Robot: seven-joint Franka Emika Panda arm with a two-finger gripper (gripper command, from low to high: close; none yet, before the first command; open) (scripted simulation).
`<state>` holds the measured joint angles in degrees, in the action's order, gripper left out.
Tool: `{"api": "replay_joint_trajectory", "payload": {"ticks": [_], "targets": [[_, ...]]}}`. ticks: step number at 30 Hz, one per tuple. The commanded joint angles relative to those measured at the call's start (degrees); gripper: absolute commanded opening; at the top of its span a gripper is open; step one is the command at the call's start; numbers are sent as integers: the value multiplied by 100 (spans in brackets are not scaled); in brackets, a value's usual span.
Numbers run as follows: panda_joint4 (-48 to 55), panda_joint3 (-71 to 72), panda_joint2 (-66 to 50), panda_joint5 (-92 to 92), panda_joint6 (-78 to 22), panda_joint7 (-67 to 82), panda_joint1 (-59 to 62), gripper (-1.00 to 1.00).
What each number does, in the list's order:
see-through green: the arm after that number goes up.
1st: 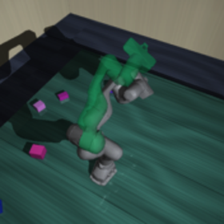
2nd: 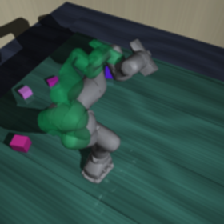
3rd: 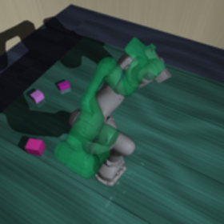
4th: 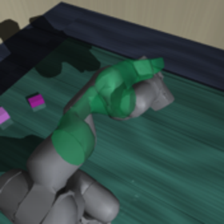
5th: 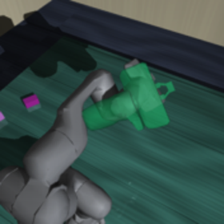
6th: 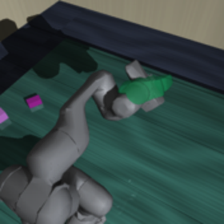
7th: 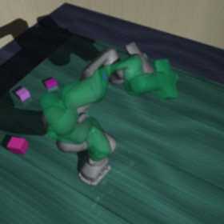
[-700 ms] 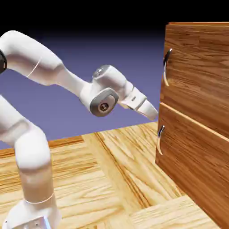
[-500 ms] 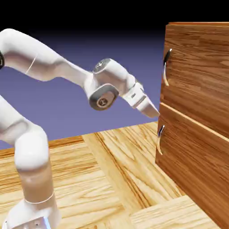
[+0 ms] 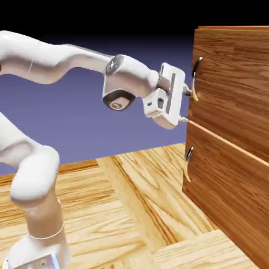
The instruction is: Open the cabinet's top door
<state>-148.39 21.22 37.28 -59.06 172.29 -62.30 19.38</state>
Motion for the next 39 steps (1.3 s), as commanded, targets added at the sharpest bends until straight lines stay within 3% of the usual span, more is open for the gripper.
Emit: {"api": "replay_joint_trajectory", "payload": {"ticks": [1,39], "targets": [[53,90,20,-250,-7,-84,85,0],[2076,3492,761,-9720,-283,-3265,3303,0]]}}
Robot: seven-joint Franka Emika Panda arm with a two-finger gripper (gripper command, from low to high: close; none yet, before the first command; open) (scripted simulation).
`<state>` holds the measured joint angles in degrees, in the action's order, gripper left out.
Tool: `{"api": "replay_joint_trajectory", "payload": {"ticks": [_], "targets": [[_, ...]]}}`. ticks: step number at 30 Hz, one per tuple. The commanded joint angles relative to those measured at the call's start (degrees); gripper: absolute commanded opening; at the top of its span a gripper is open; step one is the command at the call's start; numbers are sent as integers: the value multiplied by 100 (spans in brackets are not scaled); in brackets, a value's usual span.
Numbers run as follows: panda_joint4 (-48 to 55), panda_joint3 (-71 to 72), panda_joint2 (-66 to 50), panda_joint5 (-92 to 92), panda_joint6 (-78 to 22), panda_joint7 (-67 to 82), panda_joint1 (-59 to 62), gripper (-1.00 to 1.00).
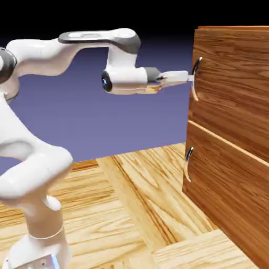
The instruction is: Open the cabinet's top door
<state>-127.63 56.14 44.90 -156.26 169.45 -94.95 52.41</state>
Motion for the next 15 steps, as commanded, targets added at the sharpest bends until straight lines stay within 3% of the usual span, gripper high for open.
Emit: {"api": "replay_joint_trajectory", "payload": {"ticks": [1,11,12,15], "targets": [[53,90,20,-250,-7,-84,85,0],[990,1147,-324,-975,-96,-174,1438,0],[990,1148,-324,-975,-96,-174,1438,-100],[777,836,-468,-974,-184,57,1023,-100]]}}
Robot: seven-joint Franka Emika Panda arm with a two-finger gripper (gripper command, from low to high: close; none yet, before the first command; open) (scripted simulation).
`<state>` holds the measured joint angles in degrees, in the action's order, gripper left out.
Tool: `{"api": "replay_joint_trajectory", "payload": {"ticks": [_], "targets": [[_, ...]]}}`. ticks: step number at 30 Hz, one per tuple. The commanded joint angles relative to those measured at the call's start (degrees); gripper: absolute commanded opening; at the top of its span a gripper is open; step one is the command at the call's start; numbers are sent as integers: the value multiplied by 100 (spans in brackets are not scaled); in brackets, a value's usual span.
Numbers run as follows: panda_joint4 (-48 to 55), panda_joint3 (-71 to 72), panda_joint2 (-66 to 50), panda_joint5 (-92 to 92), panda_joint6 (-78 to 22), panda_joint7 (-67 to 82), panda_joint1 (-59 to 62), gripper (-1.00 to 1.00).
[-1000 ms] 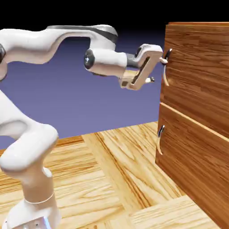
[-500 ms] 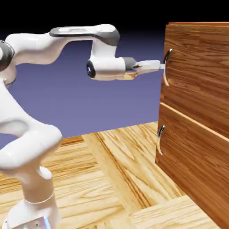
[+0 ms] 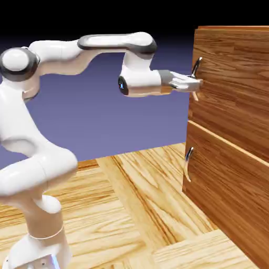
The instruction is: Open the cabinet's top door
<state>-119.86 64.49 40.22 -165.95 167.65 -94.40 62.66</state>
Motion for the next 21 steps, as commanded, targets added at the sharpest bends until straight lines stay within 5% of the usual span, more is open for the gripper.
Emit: {"api": "replay_joint_trajectory", "payload": {"ticks": [1,12,21], "targets": [[-103,-158,-71,-5,-45,119,-209,-100],[-1026,-2052,-477,291,-328,921,-2494,-100],[-2309,-3781,261,2095,-823,-201,-4362,-100]]}}
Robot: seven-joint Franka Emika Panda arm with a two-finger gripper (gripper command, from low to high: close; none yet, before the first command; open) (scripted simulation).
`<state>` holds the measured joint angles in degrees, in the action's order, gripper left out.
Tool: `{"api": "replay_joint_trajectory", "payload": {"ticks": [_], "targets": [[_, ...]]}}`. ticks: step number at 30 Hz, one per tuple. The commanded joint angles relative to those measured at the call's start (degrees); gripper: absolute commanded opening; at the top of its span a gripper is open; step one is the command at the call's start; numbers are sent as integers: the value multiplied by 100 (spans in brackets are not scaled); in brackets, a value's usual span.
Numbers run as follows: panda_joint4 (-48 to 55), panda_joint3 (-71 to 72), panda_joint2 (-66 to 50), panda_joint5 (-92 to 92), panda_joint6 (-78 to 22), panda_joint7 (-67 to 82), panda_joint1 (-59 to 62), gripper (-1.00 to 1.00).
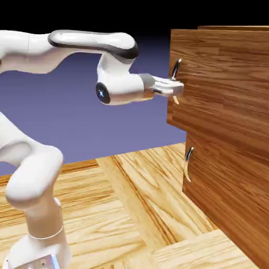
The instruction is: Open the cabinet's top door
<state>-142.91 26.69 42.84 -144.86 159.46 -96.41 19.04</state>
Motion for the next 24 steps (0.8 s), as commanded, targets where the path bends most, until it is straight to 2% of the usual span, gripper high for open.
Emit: {"api": "replay_joint_trajectory", "payload": {"ticks": [1,12,24], "targets": [[-160,-205,123,235,-64,-145,-200,-100],[-1510,-2031,1567,2976,-627,-1685,-1606,-100],[-2338,-3624,2999,5967,-1955,-3293,-1527,-100]]}}
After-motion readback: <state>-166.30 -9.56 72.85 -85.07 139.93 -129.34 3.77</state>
